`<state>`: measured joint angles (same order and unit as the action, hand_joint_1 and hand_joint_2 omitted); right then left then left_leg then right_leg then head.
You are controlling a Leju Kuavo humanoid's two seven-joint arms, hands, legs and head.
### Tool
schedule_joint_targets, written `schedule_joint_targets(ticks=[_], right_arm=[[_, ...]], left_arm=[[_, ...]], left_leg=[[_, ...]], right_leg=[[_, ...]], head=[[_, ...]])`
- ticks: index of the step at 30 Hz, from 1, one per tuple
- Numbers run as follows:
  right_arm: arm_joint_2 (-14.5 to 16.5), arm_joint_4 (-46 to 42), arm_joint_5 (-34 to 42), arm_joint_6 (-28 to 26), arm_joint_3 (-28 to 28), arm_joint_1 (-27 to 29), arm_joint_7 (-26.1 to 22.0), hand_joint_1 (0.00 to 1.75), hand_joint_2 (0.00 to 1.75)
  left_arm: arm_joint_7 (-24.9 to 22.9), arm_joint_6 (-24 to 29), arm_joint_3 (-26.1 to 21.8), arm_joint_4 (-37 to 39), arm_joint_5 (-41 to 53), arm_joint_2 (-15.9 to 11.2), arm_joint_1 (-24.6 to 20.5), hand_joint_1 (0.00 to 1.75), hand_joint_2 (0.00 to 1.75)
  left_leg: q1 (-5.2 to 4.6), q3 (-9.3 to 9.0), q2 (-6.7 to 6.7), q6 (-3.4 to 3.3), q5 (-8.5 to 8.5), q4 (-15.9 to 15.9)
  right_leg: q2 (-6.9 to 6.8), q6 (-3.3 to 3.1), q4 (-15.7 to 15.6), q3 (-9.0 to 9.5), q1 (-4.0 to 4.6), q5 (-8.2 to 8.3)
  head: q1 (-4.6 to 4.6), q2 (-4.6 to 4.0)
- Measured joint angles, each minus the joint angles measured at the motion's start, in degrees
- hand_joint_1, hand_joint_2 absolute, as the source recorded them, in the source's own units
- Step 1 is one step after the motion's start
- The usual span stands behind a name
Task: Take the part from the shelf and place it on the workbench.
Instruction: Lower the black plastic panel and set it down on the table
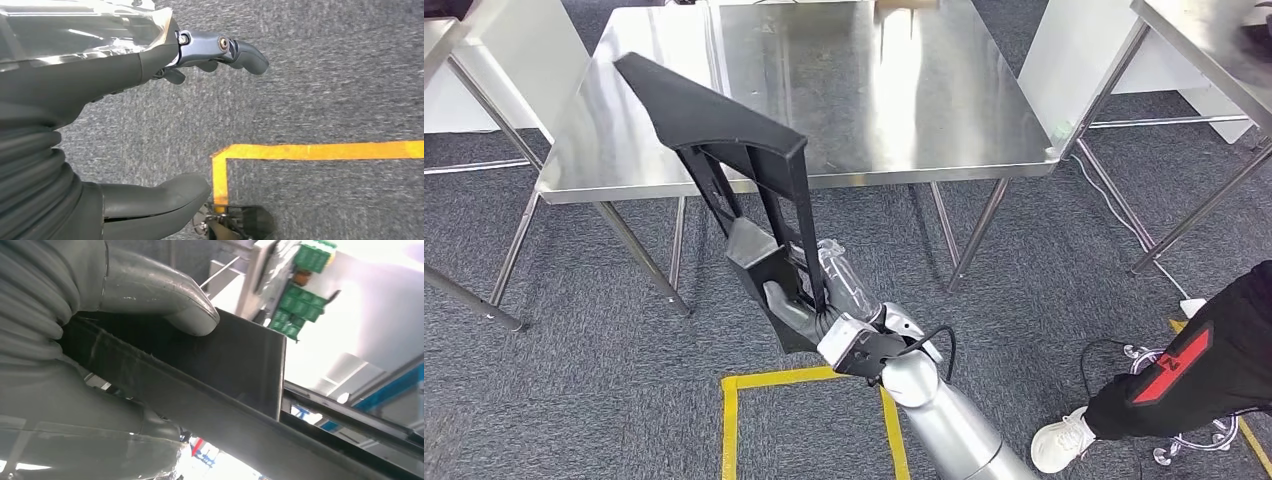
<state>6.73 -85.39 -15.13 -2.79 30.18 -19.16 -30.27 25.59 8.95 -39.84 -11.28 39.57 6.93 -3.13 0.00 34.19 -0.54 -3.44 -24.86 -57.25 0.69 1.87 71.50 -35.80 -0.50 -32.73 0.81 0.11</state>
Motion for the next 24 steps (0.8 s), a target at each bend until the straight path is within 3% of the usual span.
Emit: schedule_joint_targets(ticks=[2, 3, 4, 6, 7, 8, 10, 12, 14, 16, 17, 18, 19, 22, 23, 24], right_arm=[[-0.3, 0.0, -1.2, -0.2, 0.0, 0.0, 0.3, 1.75, 1.75], [-0.4, 0.1, -1.9, -0.3, 0.0, 0.0, 0.4, 1.75, 1.75], [-0.5, 0.1, -2.4, -0.4, 0.0, -0.2, 0.5, 1.75, 1.75], [-0.8, 0.2, -3.1, -0.6, -0.1, -0.6, 0.7, 1.75, 1.75], [-0.8, 0.3, -3.3, -0.6, -0.1, -0.9, 0.8, 1.75, 1.75], [-0.9, 0.3, -3.4, -0.7, -0.1, -1.2, 0.9, 1.75, 1.75], [-0.9, 0.4, -4.1, -0.8, -0.1, -2.2, 1.2, 1.75, 1.75], [-0.8, 0.4, -4.9, -0.8, -0.1, -3.6, 1.9, 1.75, 1.75], [-0.7, 0.7, -5.6, -0.8, 0.0, -5.3, 2.7, 1.75, 1.75], [-0.6, 1.3, -6.1, -0.8, 0.0, -6.8, 3.5, 1.75, 1.75], [-0.5, 1.6, -6.3, -0.8, 0.1, -7.2, 3.8, 1.75, 1.75], [-0.5, 1.9, -6.5, -0.8, 0.1, -7.6, 4.1, 1.75, 1.75], [-0.4, 2.2, -6.7, -0.8, 0.1, -8.0, 4.3, 1.75, 1.75], [-0.2, 3.8, -7.4, -0.9, 0.4, -9.7, 4.8, 1.75, 1.75], [-0.2, 4.4, -7.6, -0.9, 0.5, -10.4, 5.0, 1.75, 1.75], [-0.2, 5.0, -7.8, -1.0, 0.6, -10.9, 5.1, 1.75, 1.75]], left_arm=[[0.2, -0.1, 0.0, 0.0, 0.1, 0.1, 0.1, 0.0, 1.75], [0.3, -0.2, -0.1, 0.0, 0.1, 0.2, 0.2, 0.0, 1.75], [0.4, -0.2, -0.1, 0.0, 0.1, 0.3, 0.2, 0.0, 1.75], [0.5, -0.2, -0.1, 0.0, 0.2, 0.4, 0.3, 0.0, 1.75], [0.5, -0.2, -0.1, 0.1, 0.3, 0.4, 0.3, 0.0, 1.75], [0.5, -0.2, -0.1, 0.1, 0.3, 0.4, 0.3, 0.0, 1.75], [0.4, -0.2, -0.1, 0.1, 0.3, 0.5, 0.1, 0.0, 1.75], [0.3, -0.1, -0.1, 0.0, 0.4, 0.5, -0.1, 0.0, 1.75], [0.2, 0.1, -0.1, 0.0, 0.4, 0.6, -0.4, 0.0, 1.75], [0.1, 0.1, -0.2, 0.0, 0.3, 0.7, -0.4, 0.0, 1.75], [0.0, 0.2, -0.2, 0.0, 0.3, 0.8, -0.3, 0.0, 1.75], [0.0, 0.2, -0.2, 0.0, 0.3, 0.8, -0.3, 0.0, 1.75], [-0.1, 0.2, -0.2, 0.0, 0.3, 0.8, -0.3, 0.0, 1.75], [-0.4, 0.3, -0.2, 0.1, 0.4, 0.7, 0.0, 0.0, 1.75], [-0.4, 0.3, -0.3, 0.1, 0.5, 0.7, 0.0, 0.0, 1.75], [-0.5, 0.3, -0.3, 0.1, 0.5, 0.7, 0.0, 0.0, 1.75]], left_leg=[[-0.01, -1.54, -0.26, 0.04, -1.38, 0.0], [-0.01, -2.51, -0.41, 0.11, -2.14, 0.0], [0.0, -3.55, -0.53, 0.23, -2.92, 0.0], [-0.05, -5.25, -0.68, 0.63, -4.59, 0.0], [-0.11, -5.89, -0.71, 0.97, -5.4, -0.1], [-0.16, -6.52, -0.7, 1.33, -5.98, -0.1], [-0.16, -7.23, -0.57, 1.91, -6.46, -0.7], [0.02, -5.66, -0.26, 2.32, -5.92, -4.3], [0.33, -1.35, 0.02, 2.95, -6.65, -10.9], [0.61, 3.56, 0.13, 3.59, -9.5, -16.1], [0.71, 5.27, 0.18, 3.79, -10.42, -16.7], [0.76, 6.25, 0.25, 3.87, -10.29, -15.8], [0.79, 6.43, 0.34, 3.82, -8.63, -13.3], [0.47, 5.45, 0.65, 3.0, 0.7, -3.9], [0.23, 5.14, 0.77, 2.63, 2.41, -2.4], [-0.02, 4.86, 0.84, 2.23, 2.7, -1.8]], right_leg=[[-0.02, -0.05, 1.7, -3.55, -0.04, -2.77], [-0.04, 0.24, 0.1, -4.1, -0.05, -2.91], [-0.09, 0.87, -2.8, -3.94, -0.1, -1.53], [-0.53, 1.96, -9.8, -2.87, -0.16, 4.72], [-0.82, 1.94, -12.0, -2.16, -0.03, 7.39], [-1.02, 1.36, -13.0, -1.7, 0.08, 9.1], [-0.95, -0.43, -13.1, -0.52, 0.06, 9.18], [-0.71, -1.78, -13.4, 0.71, -0.33, 8.51], [-0.61, -2.61, -13.5, 1.95, -0.41, 7.38], [-0.45, -2.77, -13.5, 3.26, -0.37, 6.07], [-0.37, -2.71, -13.5, 4.1, -0.37, 5.35], [-0.3, -2.61, -13.5, 5.06, -0.38, 4.58], [-0.27, -2.48, -13.5, 6.14, -0.39, 3.76], [-0.18, -1.76, -13.7, 8.59, -0.25, 1.45], [-0.13, -1.4, -14.1, 8.91, -0.16, 0.97], [-0.09, -0.92, -14.4, 9.43, 0.0, 0.88]], head=[[0.01, 0.0], [0.01, 0.0], [0.02, 0.0], [0.01, 0.0], [0.03, 0.0], [0.02, 0.0], [0.07, 0.0], [0.05, 0.0], [-0.01, 0.0], [-0.04, 0.0], [-0.05, 0.0], [-0.04, 0.0], [-0.05, 0.0], [-0.06, 0.0], [-0.08, 0.0], [-0.09, 0.0]])
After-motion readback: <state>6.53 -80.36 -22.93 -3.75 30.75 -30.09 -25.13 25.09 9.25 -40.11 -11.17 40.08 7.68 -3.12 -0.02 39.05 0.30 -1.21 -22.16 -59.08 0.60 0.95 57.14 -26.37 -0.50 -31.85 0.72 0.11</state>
